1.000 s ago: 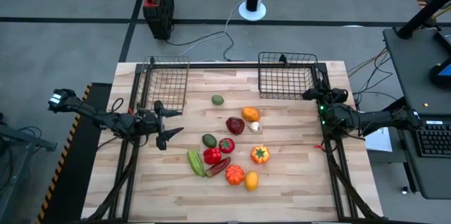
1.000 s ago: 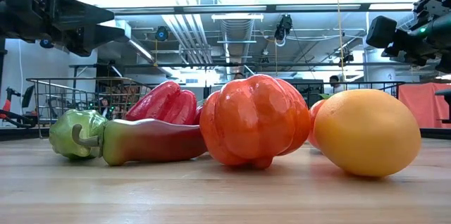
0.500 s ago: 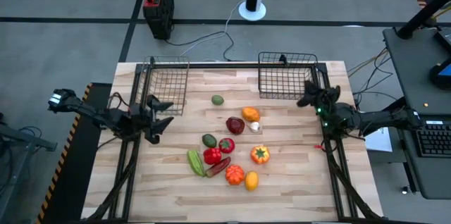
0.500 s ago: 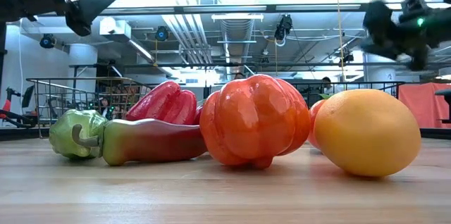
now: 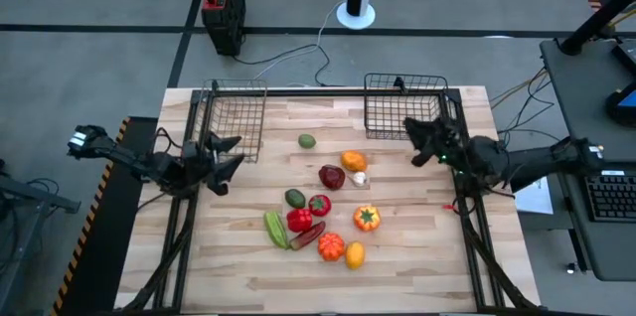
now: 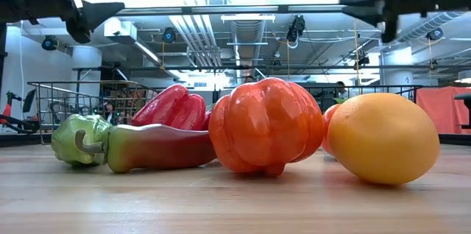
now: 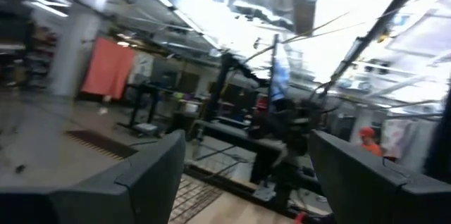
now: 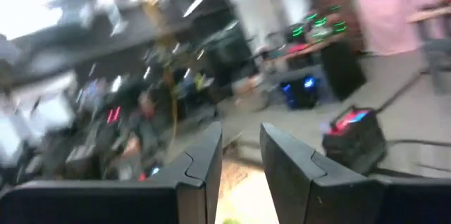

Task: Sort produce into baskets
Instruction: Put the garlic into the black wire basket

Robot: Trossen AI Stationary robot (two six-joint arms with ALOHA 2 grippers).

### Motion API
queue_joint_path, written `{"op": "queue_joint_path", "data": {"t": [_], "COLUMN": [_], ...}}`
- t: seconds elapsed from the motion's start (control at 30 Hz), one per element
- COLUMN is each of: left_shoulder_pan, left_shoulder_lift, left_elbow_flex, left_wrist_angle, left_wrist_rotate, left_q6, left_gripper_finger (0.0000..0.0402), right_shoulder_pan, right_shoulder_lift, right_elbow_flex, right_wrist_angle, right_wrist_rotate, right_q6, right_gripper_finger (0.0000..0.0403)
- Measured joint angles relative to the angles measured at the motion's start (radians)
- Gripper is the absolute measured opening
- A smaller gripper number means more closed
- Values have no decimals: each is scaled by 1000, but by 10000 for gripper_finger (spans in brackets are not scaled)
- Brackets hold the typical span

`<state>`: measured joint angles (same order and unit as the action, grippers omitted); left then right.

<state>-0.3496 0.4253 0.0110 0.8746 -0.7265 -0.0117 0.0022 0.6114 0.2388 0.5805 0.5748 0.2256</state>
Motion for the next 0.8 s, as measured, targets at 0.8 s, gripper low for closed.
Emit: {"op": "queue_joint_path", "data": {"t": [0.8], "left_shoulder_pan": [-16], "left_shoulder_lift": [364], "left_elbow_flex": [413], "left_wrist_angle": [-737], "left_wrist_rotate": [49], "left_q6": [-155], "left_gripper_finger": [284], "right_shoulder_pan": [199], "right_shoulder_lift": [621], "right_elbow_flex": [861], "right_wrist_angle": [-1672], "right_wrist_rotate": [18], "right_q6": [479], "right_gripper_finger": [91]}}
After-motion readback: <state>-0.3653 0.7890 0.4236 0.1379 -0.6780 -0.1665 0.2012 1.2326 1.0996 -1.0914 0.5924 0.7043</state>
